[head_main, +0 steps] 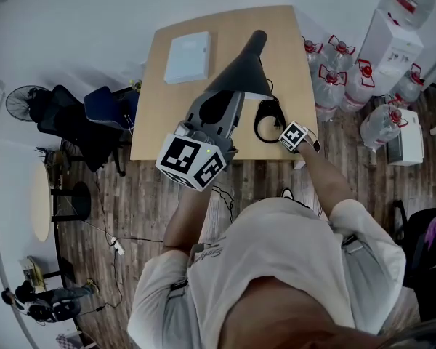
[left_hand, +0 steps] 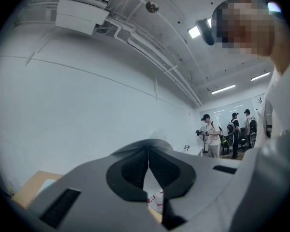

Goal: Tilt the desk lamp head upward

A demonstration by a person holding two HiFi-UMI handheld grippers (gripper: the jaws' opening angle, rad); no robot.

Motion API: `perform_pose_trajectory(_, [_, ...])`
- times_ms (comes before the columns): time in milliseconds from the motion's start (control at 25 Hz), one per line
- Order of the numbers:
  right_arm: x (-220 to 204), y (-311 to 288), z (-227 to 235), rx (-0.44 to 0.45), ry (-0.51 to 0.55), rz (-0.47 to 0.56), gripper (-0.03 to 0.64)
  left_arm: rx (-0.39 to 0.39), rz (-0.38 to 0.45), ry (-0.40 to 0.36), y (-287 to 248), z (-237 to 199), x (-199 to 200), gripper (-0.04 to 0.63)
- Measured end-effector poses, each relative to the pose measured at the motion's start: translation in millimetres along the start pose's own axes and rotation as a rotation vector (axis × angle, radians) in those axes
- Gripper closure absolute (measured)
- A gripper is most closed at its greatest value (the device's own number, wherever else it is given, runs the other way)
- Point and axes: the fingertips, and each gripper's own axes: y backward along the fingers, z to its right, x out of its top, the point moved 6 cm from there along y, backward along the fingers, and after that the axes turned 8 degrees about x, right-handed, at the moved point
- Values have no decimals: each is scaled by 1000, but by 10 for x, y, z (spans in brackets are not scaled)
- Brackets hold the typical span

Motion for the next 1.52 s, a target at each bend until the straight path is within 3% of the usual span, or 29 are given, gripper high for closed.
perform_pose_trajectory(360, [-46, 15, -25, -40, -13, 88, 621, 5, -28, 38, 201, -10, -267, 580])
perform_pose_trajectory(640, [-46, 286, -252, -88, 50, 235, 621, 47, -100, 78, 432, -73, -688, 580])
perform_pose_trajectory(960, [176, 1054, -803, -51, 138, 425, 621, 94, -239, 87, 672, -143, -1314, 580])
perform_pose_trajectory(1280, [194, 1941, -1326, -87, 57, 601, 621, 117, -354, 165, 935, -153, -1800, 580])
perform_pose_trajectory(1520, [303, 2425, -1560, -131, 101, 708, 621, 121, -367, 194, 933, -133, -1893, 580])
